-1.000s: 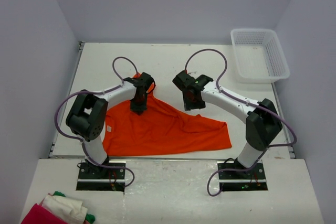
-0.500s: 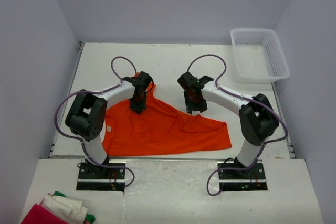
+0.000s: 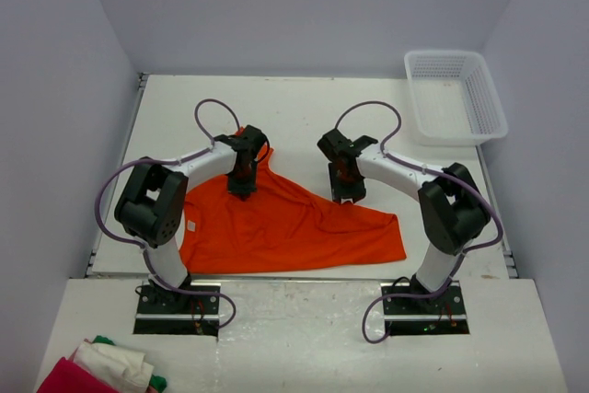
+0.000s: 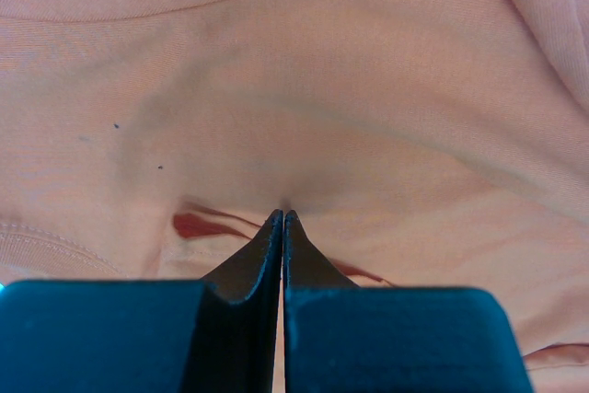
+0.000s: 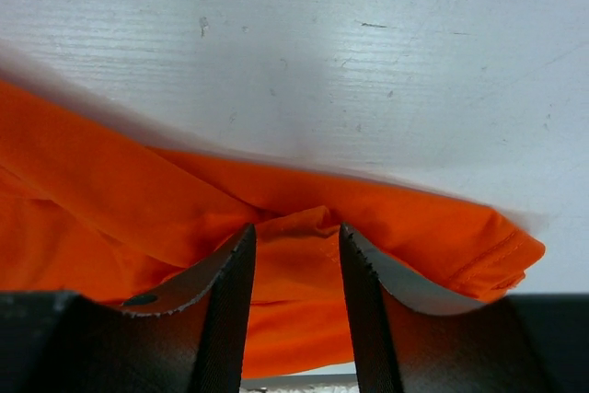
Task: Fold and stack the t-shirts
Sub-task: Grap the side of the flattened tshirt furthest away from the robot with both arms
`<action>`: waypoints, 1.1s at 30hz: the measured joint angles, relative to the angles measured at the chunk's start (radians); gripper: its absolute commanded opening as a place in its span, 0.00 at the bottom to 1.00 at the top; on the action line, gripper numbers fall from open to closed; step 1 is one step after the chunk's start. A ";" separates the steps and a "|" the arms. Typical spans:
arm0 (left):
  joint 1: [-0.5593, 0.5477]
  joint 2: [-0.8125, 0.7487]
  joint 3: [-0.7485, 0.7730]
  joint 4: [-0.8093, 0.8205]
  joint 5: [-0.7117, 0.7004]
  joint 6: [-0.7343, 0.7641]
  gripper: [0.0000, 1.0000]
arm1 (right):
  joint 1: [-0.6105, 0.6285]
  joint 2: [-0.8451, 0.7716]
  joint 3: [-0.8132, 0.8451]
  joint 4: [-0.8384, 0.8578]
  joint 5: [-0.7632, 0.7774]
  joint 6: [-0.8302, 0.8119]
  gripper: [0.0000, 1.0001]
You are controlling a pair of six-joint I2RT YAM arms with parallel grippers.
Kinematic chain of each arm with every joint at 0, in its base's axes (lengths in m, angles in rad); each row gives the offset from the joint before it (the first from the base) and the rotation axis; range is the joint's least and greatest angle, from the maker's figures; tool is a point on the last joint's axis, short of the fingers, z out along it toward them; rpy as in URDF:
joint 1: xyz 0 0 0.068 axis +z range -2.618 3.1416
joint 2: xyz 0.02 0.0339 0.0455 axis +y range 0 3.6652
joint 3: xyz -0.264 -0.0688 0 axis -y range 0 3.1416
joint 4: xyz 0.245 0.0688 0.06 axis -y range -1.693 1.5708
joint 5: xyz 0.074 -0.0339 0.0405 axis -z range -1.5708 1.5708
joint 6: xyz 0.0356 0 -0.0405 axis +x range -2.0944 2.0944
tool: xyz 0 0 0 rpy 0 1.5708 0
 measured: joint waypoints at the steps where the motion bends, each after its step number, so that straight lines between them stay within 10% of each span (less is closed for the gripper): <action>1: 0.000 0.000 0.000 0.000 0.000 0.000 0.00 | -0.002 0.000 -0.002 0.000 0.000 0.001 0.42; 20: 0.000 0.000 0.000 0.001 0.008 0.000 0.00 | -0.013 0.001 -0.033 0.023 -0.003 0.006 0.03; 30: 0.023 0.005 0.093 -0.047 -0.031 -0.014 0.00 | -0.013 -0.001 -0.021 0.018 0.000 0.003 0.00; 33: 0.067 0.026 0.230 -0.060 -0.032 -0.014 0.23 | -0.013 -0.011 -0.021 0.019 -0.002 0.002 0.00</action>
